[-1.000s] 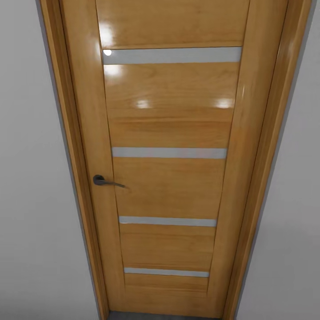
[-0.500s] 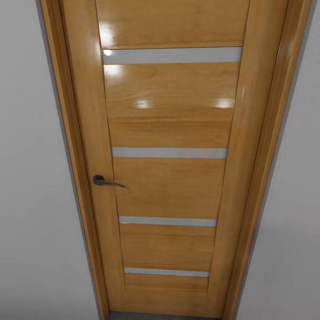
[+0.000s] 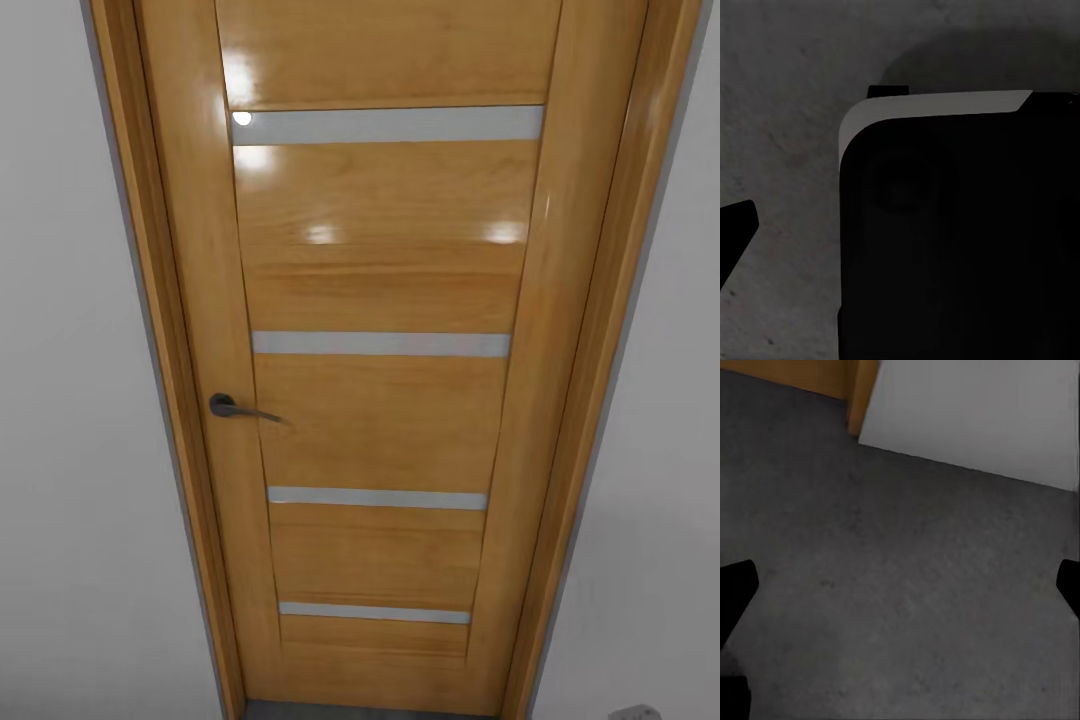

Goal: Move the two storage containers from the living room to the garage. In the garage, place one container on the floor and stack the other container on top of it (either order is fine).

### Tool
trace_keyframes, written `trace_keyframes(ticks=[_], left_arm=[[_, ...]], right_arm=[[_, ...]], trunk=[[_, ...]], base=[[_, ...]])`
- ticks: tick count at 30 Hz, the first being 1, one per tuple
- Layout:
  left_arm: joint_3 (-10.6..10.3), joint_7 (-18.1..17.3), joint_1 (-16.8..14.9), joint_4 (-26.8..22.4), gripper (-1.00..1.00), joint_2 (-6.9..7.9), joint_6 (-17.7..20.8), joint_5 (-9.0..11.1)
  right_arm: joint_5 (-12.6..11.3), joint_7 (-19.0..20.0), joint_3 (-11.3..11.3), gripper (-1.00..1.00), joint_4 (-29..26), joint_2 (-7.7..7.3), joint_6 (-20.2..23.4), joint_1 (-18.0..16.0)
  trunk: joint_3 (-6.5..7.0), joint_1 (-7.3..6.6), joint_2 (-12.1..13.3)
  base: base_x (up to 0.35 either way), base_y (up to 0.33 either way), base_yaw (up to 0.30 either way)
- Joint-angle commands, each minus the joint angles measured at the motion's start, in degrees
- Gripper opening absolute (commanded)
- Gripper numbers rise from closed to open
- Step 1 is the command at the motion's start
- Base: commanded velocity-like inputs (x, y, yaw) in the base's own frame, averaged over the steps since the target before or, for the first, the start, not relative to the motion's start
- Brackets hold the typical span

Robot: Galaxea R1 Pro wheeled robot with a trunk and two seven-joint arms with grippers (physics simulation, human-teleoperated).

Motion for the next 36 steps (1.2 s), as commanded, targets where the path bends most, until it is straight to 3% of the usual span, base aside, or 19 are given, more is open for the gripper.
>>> trace_keyframes(ticks=[1, 10, 12, 15, 20, 30, 32, 36], left_arm=[[0.06, -0.02, -0.01, -0.01, 1.0, 0.0, -0.15, 0.02], [0.06, -0.02, -0.01, -0.01, 1.0, 0.04, -0.15, 0.02], [0.06, -0.02, -0.01, -0.01, 1.0, 0.01, -0.15, 0.02], [0.06, -0.02, -0.01, -0.01, 1.0, 0.01, -0.15, 0.02], [0.06, -0.02, -0.01, -0.01, 1.0, 0.0, -0.15, 0.02], [0.06, -0.02, -0.01, -0.01, 1.0, 0.0, -0.15, 0.02], [0.06, -0.02, -0.01, -0.01, 1.0, 0.0, -0.15, 0.02], [0.06, -0.02, -0.01, -0.01, 1.0, 0.0, -0.15, 0.02]], right_arm=[[-0.55, 0.06, 0.31, 1.0, -0.41, -0.01, 0.88, -0.98], [-0.8, 0.03, 0.31, 1.0, -6.81, 0.35, 8.99, -7.66], [-2.84, 0.04, 0.31, 1.0, -9.48, 0.61, 12.62, -9.59], [-4.9, 0.04, 0.31, 1.0, -12.3, 0.84, 15.0, -10.15], [-5.74, -0.02, 0.31, 1.0, -16.15, 1.65, 17.7, -10.41], [-6.02, -0.12, 0.31, 1.0, -17.71, 7.54, 19.03, -14.26], [-6.03, -0.13, 0.31, 1.0, -17.75, 9.61, 21.47, -16.2], [-7.03, -0.18, 0.31, 1.0, -17.77, 11.58, 23.52, -18.02]], trunk=[[-0.07, 0.0, -0.04], [-0.07, 0.0, -0.04], [-0.07, 0.0, -0.04], [-0.07, 0.0, -0.04], [-0.07, 0.0, -0.04], [-0.07, 0.0, -0.04], [-0.07, 0.0, -0.04], [-0.07, 0.0, -0.04]], base=[[0.0, 0.0, 0.0], [0.0, 0.0, 0.0], [0.0, 0.0, 0.0], [0.0, 0.0, 0.0], [0.0, 0.0, 0.0], [0.0, 0.0, 0.0], [0.0, 0.0, 0.0], [0.0, 0.0, 0.0]])
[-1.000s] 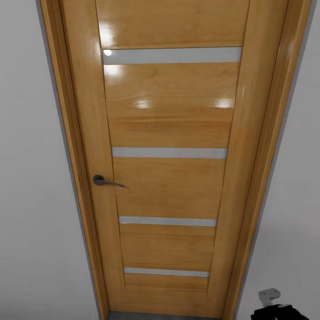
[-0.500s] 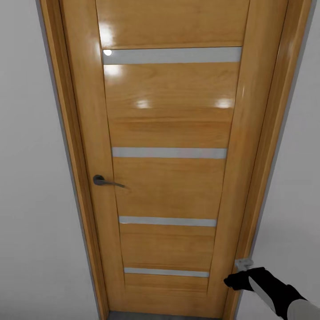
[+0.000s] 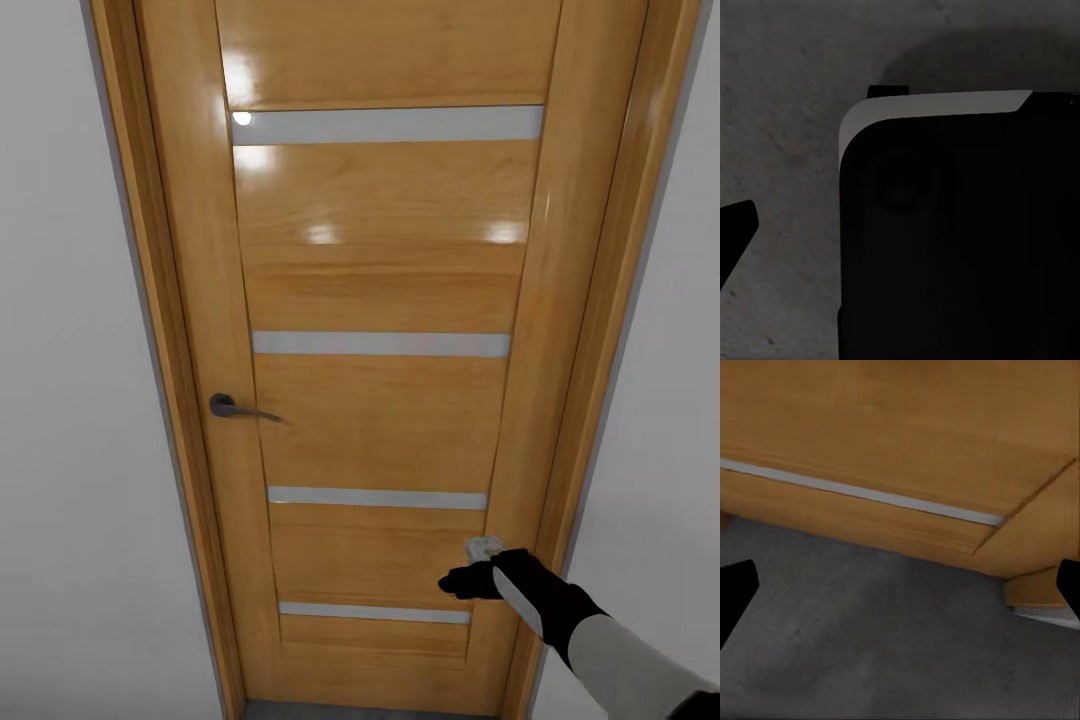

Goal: Move the two storage containers from the living room to the garage. In the garage, place one container on the floor and stack the other container on top of it (either order is fine).

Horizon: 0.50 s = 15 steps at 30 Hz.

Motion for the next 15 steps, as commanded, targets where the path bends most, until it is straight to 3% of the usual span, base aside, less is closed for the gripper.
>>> trace_keyframes(ticks=[1, 7, 8, 15], left_arm=[[0.06, -0.02, -0.01, 0.0, 1.0, 0.0, -0.15, 0.02], [0.06, -0.02, -0.01, 0.0, 1.0, 0.0, -0.15, 0.01], [0.06, -0.02, -0.01, 0.0, 1.0, 0.0, -0.15, 0.02], [0.06, -0.02, -0.01, 0.0, 1.0, 0.0, -0.15, 0.02]], right_arm=[[-0.17, 0.06, 0.24, 1.0, -0.08, 0.16, 0.29, -0.24], [-1.72, -0.11, 0.24, 1.0, -0.77, 2.5, 0.8, -1.79], [-1.78, -0.15, 0.24, 1.0, -2.12, 3.67, 1.22, -1.95], [-1.87, -0.34, 0.24, 1.0, -8.02, 5.11, 5.63, -2.06]], trunk=[[-0.07, 0.0, -0.04], [-0.07, 0.0, -0.04], [-0.07, 0.0, -0.04], [-0.07, 0.0, -0.04]], base=[[0.0, 0.0, 0.0], [0.0, 0.0, 0.0], [0.0, 0.0, 0.0], [0.0, 0.0, 0.0]])
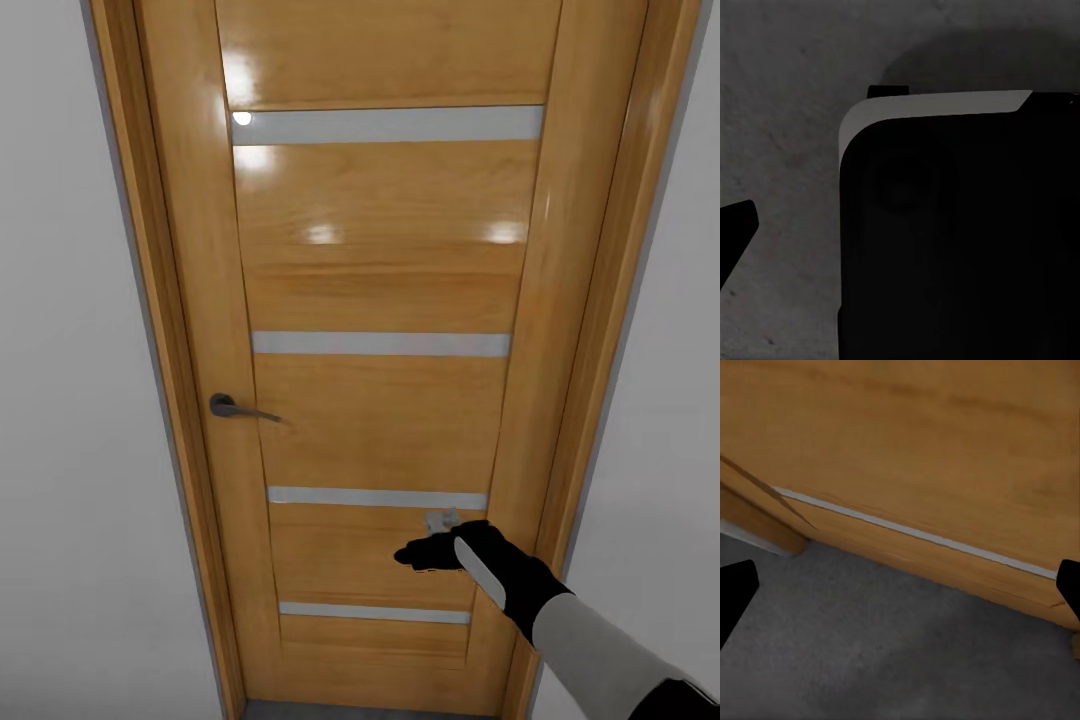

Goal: Move the two storage containers from the living room to the garage. In the garage, place one container on the floor and stack the other container on top of it (either order is fine).

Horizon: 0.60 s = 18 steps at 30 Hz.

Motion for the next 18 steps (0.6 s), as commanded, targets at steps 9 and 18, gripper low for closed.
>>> trace_keyframes(ticks=[9, 18], left_arm=[[0.06, -0.02, -0.02, 0.0, 1.0, 0.0, -0.15, 0.02], [0.06, -0.02, -0.02, -0.08, 1.0, 0.0, -0.37, -0.04]], right_arm=[[-1.4, 0.27, 0.14, 1.0, -9.16, 0.84, 6.65, -0.06], [-1.73, -0.35, 0.03, 1.0, -18.38, 3.19, 12.82, -0.06]], trunk=[[-0.07, 0.0, -0.03], [-0.07, 0.0, -0.03]], base=[[0.0, 0.0, 0.0], [0.0, 0.0, 0.0]])
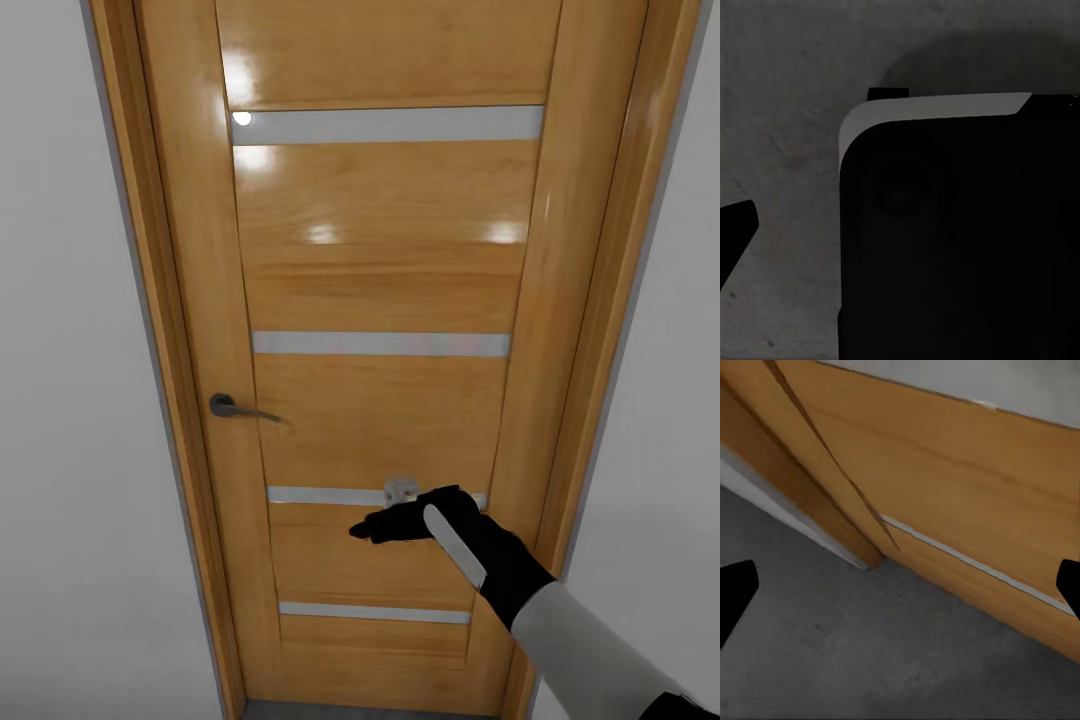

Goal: Move the two storage containers from the living room to the garage. In the garage, place one container on the floor and stack the other container on top of it (either order is fine).

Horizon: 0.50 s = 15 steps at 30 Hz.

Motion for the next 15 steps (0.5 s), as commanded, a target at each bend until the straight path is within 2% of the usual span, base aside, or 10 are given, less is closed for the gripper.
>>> trace_keyframes(ticks=[1, 2, 5, 9, 15], left_arm=[[0.06, -0.02, -0.02, 0.0, 1.0, 0.0, -0.17, 0.01], [0.04, -0.02, -0.02, -0.01, 1.0, 0.0, -0.18, 0.0], [0.05, -0.02, -0.02, -0.01, 1.0, 0.0, -0.2, 0.0], [0.03, -0.02, -0.02, -0.01, 1.0, 0.0, -0.2, -0.01], [0.05, -0.02, -0.02, -0.01, 1.0, 0.0, -0.21, -0.01]], right_arm=[[0.61, 0.02, 0.08, 1.0, -1.3, 0.21, 0.8, -0.05], [0.63, -0.86, 0.08, 1.0, -2.79, 0.47, 1.43, -0.05], [0.67, -7.75, 0.08, 1.0, -8.72, 1.6, 2.71, -0.05], [0.7, -13.72, 0.08, 1.0, -11.3, 3.48, 3.11, -0.1], [1.02, -17.29, 0.08, 1.0, -12.01, 5.58, 3.29, -2.1]], trunk=[[-0.06, 0.0, -0.04], [-0.06, 0.0, -0.04], [-0.06, 0.0, -0.04], [-0.06, 0.0, -0.04], [-0.06, 0.0, -0.04]], base=[[0.0, 0.0, 0.0], [0.0, 0.0, 0.0], [0.0, 0.0, 0.0], [0.0, 0.0, 0.0], [0.0, 0.0, 0.0]])
